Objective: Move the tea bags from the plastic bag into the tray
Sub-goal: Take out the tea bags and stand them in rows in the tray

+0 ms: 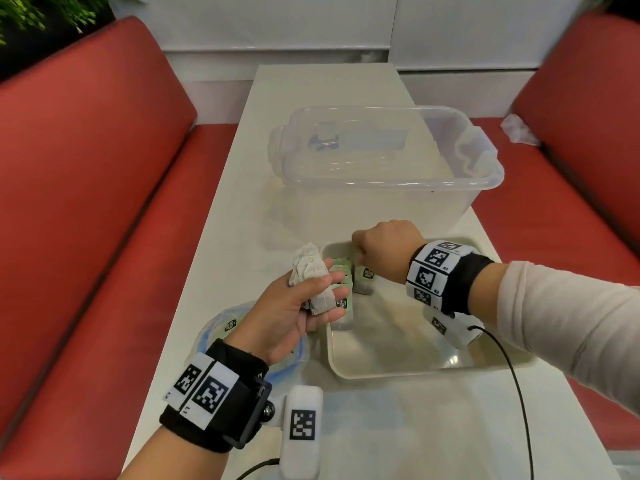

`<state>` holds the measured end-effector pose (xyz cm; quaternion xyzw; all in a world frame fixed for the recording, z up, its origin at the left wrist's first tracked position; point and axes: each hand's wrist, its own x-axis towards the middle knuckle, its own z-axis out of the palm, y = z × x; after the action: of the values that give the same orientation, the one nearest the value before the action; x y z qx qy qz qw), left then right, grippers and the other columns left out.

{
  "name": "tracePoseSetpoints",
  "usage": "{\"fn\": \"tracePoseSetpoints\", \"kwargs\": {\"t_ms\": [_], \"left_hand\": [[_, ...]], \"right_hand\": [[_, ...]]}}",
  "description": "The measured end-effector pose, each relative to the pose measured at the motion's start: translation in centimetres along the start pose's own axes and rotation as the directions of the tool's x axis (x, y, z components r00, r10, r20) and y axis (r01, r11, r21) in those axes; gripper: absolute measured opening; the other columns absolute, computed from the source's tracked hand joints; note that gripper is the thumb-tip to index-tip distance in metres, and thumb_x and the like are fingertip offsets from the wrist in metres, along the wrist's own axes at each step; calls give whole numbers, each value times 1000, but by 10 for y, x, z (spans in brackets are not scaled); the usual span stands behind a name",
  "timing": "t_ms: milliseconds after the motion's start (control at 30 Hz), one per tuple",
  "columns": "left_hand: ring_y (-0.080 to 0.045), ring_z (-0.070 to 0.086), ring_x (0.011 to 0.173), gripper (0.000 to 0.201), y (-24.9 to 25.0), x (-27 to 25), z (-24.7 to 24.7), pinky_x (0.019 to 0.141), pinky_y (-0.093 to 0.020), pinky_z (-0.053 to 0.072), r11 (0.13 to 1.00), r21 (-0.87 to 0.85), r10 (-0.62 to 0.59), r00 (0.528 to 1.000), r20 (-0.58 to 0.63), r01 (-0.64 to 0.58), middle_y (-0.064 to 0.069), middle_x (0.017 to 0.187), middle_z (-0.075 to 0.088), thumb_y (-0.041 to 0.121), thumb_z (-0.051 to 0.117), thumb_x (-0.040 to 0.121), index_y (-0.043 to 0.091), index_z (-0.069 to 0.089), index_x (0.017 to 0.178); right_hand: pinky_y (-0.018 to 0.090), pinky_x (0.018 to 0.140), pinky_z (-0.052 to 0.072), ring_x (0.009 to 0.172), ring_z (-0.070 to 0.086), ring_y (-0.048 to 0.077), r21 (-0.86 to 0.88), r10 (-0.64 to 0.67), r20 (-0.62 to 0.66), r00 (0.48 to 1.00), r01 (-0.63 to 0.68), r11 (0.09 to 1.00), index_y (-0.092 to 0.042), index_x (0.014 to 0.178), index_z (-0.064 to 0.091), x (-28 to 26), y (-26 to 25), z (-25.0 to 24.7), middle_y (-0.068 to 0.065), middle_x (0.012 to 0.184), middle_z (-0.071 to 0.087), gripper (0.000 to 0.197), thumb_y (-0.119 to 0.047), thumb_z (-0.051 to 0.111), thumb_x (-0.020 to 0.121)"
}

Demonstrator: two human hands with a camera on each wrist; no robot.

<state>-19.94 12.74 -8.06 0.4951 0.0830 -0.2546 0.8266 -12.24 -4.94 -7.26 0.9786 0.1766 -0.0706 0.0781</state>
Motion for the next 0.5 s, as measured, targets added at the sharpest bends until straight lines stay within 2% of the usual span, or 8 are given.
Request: {"fn": "tracePoseSetpoints", "kwargs": {"t_ms": [100,167,200,267,333,400,433,500], "left_hand": [[-23,69,95,33,4,-2,-1,72,-33,59,998,-47,-33,999,29,34,-14,113,68,3,36,93,8,53,120],[-27,68,98,34,7,-4,0,75,-35,58,998,-39,-41,998,51,43,-15,113,68,2,32,93,7,53,119],[-29,67,100,33,8,-4,2,77,-36,57,999,-23,-36,997,64,38,-16,114,67,2,33,93,6,52,119],[-31,66,102,29,9,-5,5,80,-38,56,1000,25,-19,996,89,17,-16,115,67,3,37,95,3,52,120],[-30,67,101,28,9,-7,9,80,-36,57,997,76,-6,994,108,-2,-16,112,68,3,43,94,1,53,120],[-27,68,97,26,7,-7,12,80,-34,58,995,104,-9,992,127,-4,-14,107,70,3,47,92,2,55,117],[-25,69,95,25,7,-8,14,79,-33,58,994,111,-11,991,135,-4,-13,105,71,5,48,92,4,56,115],[-23,70,92,23,5,-8,15,76,-32,59,994,108,-8,992,127,-6,-12,102,72,8,48,92,5,56,114]], "right_hand": [[28,65,38,73,49,20,291,59,-147,987,-14,957,-21,95,60,-7,2,-19,0,82,62,23,-41,50,92],[27,68,43,70,53,10,548,12,-203,979,103,830,-23,86,62,-15,0,-34,-7,80,63,19,-42,61,86],[22,67,44,66,53,1,631,-23,-208,978,152,761,-24,83,61,-20,-3,-42,-10,78,63,19,-41,68,80],[14,62,41,59,53,-5,711,-73,-152,986,160,685,-24,84,60,-29,-10,-53,-11,76,65,28,-38,79,69],[15,59,43,54,55,-3,746,-92,-74,993,117,656,-20,88,57,-33,-13,-54,-5,77,69,38,-30,84,64],[22,58,48,48,57,4,796,-78,-15,997,59,603,-18,88,55,-34,-13,-53,0,71,68,41,-20,86,63],[26,55,50,46,57,9,819,-63,7,998,30,573,-17,89,55,-34,-11,-52,-1,67,67,41,-15,86,63],[25,50,48,44,54,12,832,-35,28,999,-5,554,-16,93,56,-35,-7,-52,-3,63,64,41,-12,85,64]]}}
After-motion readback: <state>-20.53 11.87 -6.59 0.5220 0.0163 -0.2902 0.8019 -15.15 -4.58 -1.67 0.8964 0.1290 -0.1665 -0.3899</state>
